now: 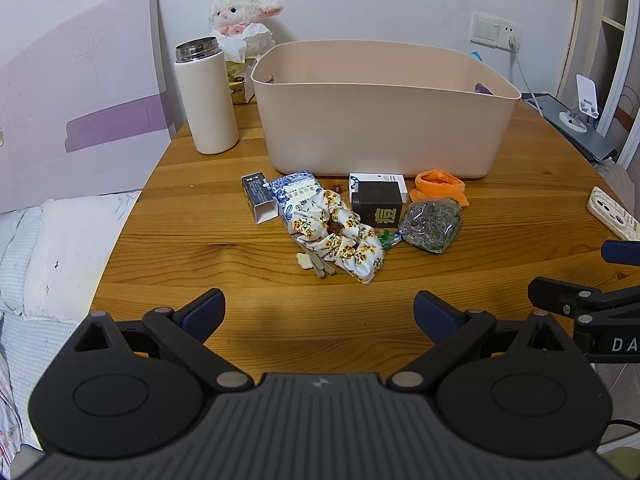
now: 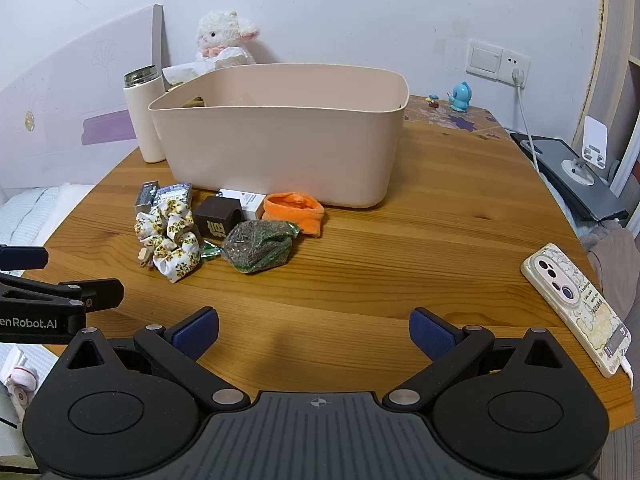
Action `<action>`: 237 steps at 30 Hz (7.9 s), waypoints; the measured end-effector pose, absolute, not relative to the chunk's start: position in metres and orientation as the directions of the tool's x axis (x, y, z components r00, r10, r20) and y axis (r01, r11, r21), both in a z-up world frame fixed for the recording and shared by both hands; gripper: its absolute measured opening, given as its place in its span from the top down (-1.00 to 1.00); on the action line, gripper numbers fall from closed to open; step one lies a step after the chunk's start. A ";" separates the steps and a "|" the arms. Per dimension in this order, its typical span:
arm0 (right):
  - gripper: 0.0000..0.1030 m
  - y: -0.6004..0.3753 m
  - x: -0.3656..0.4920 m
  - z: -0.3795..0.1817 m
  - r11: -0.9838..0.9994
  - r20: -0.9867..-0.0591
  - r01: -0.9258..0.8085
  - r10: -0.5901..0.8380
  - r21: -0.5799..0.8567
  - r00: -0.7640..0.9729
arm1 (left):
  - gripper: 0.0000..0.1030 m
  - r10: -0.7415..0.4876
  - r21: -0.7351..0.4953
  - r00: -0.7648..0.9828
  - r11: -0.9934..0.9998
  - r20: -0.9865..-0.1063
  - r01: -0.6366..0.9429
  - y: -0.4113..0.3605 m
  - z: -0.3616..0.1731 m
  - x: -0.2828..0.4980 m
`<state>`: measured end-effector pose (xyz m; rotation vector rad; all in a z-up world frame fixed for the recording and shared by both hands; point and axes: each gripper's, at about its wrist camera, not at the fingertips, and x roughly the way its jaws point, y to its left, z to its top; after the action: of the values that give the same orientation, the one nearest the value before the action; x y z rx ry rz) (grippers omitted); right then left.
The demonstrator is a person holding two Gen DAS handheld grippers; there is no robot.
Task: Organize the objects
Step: 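Move both tools toward the pile of small items in front of the basket, then grasp the floral scrunchie with the left tool while the right tool grasps the green snack bag, then carry both items over the basket and open both tools to drop them, then grasp the dark packet with the left tool while the right tool grasps the orange cup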
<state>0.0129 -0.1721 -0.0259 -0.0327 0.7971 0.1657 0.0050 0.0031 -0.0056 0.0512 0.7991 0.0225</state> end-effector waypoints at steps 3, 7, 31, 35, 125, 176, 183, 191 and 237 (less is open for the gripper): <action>-1.00 -0.172 0.014 -0.026 0.986 -0.717 -0.161 0.136 0.033 0.684 | -0.95 0.040 0.054 0.697 0.999 -0.716 -0.001 0.003 -0.006 0.005; -1.00 -0.172 0.015 -0.026 0.986 -0.718 -0.160 0.136 0.035 0.683 | -0.95 0.040 0.054 0.696 0.999 -0.717 -0.001 0.003 -0.008 0.005; -1.00 -0.170 0.024 -0.028 0.986 -0.726 -0.161 0.139 0.040 0.673 | -0.95 0.039 0.039 0.690 0.999 -0.723 -0.016 0.010 -0.008 0.014; -1.00 -0.169 0.028 -0.029 0.986 -0.728 -0.163 0.141 0.041 0.670 | -0.95 0.038 0.038 0.689 0.999 -0.724 -0.016 0.011 -0.008 0.015; 0.37 -0.189 0.101 0.022 0.948 -0.502 -0.276 0.319 0.161 0.804 | 0.66 -0.116 -0.095 0.808 0.993 -0.578 0.075 0.049 0.039 0.078; 0.37 -0.183 0.161 0.029 0.953 -0.504 -0.272 0.302 0.135 0.809 | 0.54 -0.146 -0.130 0.785 0.988 -0.602 0.083 0.039 0.049 0.162; 0.37 -0.181 0.193 0.021 0.962 -0.543 -0.251 0.267 0.105 0.796 | 0.54 -0.124 -0.086 0.773 0.992 -0.623 0.090 0.032 0.041 0.186; -0.25 -0.175 0.207 0.009 0.969 -0.580 -0.232 0.236 0.082 0.780 | 0.07 -0.077 -0.024 0.723 0.996 -0.687 0.083 0.017 0.017 0.224; -0.67 -0.153 0.170 -0.065 0.962 -0.757 -0.269 0.204 0.039 0.621 | -0.86 0.045 0.022 0.605 0.999 -0.795 -0.044 0.095 -0.039 0.162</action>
<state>0.1705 -0.1530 -0.0652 -0.0803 0.8595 0.2722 0.1619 0.0945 -0.0392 0.0002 0.9201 0.0515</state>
